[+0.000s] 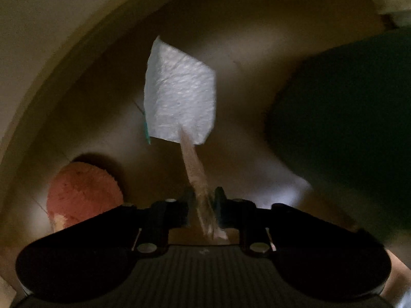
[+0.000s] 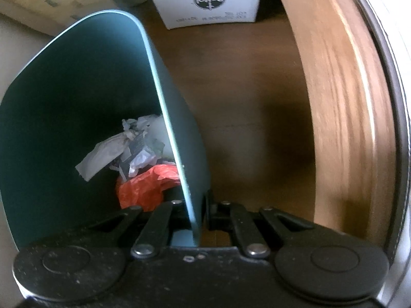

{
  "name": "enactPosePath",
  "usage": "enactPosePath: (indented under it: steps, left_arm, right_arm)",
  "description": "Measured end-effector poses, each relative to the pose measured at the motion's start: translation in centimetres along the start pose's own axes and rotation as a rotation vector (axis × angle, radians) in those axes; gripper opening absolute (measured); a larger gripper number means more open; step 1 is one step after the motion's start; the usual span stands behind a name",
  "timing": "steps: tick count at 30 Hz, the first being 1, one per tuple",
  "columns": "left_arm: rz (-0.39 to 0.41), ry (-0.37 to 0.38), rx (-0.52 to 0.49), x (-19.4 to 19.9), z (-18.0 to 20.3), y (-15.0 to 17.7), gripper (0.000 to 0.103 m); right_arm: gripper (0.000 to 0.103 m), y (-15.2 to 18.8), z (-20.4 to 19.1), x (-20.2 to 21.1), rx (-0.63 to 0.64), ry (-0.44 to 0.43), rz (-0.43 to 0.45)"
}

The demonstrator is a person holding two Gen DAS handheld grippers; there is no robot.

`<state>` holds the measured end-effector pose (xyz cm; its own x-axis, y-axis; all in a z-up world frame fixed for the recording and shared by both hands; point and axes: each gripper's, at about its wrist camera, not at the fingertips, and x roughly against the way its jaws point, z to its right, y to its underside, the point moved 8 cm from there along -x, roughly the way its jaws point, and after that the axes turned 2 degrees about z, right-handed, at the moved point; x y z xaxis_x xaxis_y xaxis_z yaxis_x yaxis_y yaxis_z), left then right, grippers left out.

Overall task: Collect trash
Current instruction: 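Lift the stick wrapper with the attached bubble wrap off the floor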

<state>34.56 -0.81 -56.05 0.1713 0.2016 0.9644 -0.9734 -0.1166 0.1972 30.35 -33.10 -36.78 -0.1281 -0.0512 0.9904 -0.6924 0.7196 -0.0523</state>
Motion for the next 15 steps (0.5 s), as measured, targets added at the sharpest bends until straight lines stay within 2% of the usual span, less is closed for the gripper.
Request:
enactPosePath:
  steps: [3, 6, 8, 11, 14, 15]
  left_arm:
    - [0.017, 0.041, -0.043, 3.9, 1.0, -0.2, 0.009]
    - [0.039, 0.031, -0.100, 6.5, 1.9, -0.5, 0.006]
    - [0.036, 0.032, -0.098, 7.4, 1.9, -0.9, 0.005]
    - [0.027, -0.008, -0.138, 7.7, 1.7, -0.9, 0.005]
    - [-0.016, -0.046, -0.199, 5.4, 2.0, -0.5, 0.008]
    - [-0.024, -0.063, -0.216, 4.3, 2.0, -0.3, 0.013]
  right_arm:
    - [0.004, 0.3, 0.3, 0.6, 0.032, 0.021, 0.009]
    - [0.003, 0.7, 0.7, 0.4, 0.030, 0.038, -0.010]
    - [0.002, 0.7, 0.8, 0.4, 0.024, 0.054, -0.017]
    - [0.002, 0.9, 0.9, 0.1, 0.026, 0.053, -0.039]
    - [0.002, 0.6, 1.1, -0.5, 0.028, 0.037, -0.068]
    - [0.003, 0.8, 1.0, -0.5, 0.041, 0.032, -0.066]
